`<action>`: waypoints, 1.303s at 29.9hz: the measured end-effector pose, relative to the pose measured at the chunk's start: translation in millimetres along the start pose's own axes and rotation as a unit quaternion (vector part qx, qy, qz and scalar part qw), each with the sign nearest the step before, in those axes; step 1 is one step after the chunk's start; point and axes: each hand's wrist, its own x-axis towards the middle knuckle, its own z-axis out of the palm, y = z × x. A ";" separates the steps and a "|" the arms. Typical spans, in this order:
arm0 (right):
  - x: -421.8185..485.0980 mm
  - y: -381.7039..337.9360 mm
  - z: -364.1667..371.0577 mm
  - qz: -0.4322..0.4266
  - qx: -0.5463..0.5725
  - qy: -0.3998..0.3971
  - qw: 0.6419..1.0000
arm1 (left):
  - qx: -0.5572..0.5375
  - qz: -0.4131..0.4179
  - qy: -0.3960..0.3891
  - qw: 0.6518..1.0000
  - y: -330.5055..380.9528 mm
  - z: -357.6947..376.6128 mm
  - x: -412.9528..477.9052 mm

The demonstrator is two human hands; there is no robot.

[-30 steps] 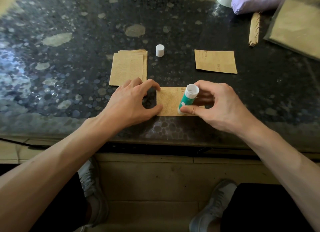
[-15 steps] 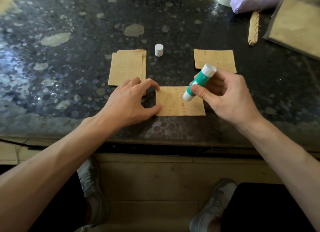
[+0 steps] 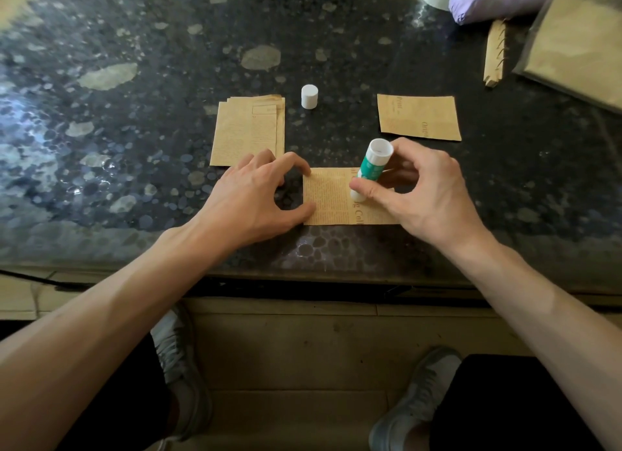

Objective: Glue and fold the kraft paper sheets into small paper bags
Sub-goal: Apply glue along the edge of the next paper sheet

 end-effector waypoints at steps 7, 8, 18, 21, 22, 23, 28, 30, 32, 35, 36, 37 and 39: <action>-1.0 -0.5 -7.2 0.003 0.014 -0.057 0.998 | 0.000 -0.002 0.001 1.000 -0.6 0.8 0.5; -1.1 -0.4 -8.1 0.005 0.017 -0.065 0.998 | 0.000 -0.002 0.001 1.000 -0.7 1.0 0.5; -4.7 0.8 -11.7 0.001 0.037 -0.098 0.994 | -0.001 -0.001 -0.004 1.000 -0.1 -0.3 0.1; -6.5 0.0 -12.8 0.000 0.041 -0.100 0.994 | -0.002 -0.002 -0.007 1.000 0.3 -0.8 0.1; -7.1 -0.2 -13.2 0.000 0.043 -0.101 0.994 | -0.003 -0.003 -0.007 1.000 0.3 -0.6 0.1; -7.7 -0.4 -13.7 0.001 0.047 -0.101 0.994 | -0.002 -0.003 -0.007 1.000 0.0 -0.5 0.1; -11.3 -2.0 -15.7 0.000 0.054 -0.111 0.992 | -0.003 -0.002 -0.003 1.000 -0.5 0.6 0.2; -12.6 -2.4 -16.3 -0.001 0.045 -0.120 0.992 | -0.003 -0.002 -0.003 1.000 -0.3 0.4 0.2; -13.2 -3.1 -17.4 0.001 0.038 -0.128 0.991 | -0.002 -0.002 -0.004 1.000 -0.5 0.4 -0.2; -13.7 -4.7 -18.6 0.003 0.044 -0.137 0.990 | -0.002 -0.003 -0.005 1.000 -0.5 0.3 -0.4; -13.8 -5.1 -18.9 0.004 0.047 -0.140 0.989 | -0.002 -0.004 -0.005 1.000 -0.5 0.2 -0.1; -13.9 -4.9 -19.6 0.008 0.051 -0.142 0.989 | -0.002 -0.004 -0.005 1.000 -0.2 0.2 -0.1; -14.5 -4.0 -21.4 0.023 0.063 -0.144 0.987 | -0.002 -0.004 -0.004 1.000 0.2 0.3 -0.2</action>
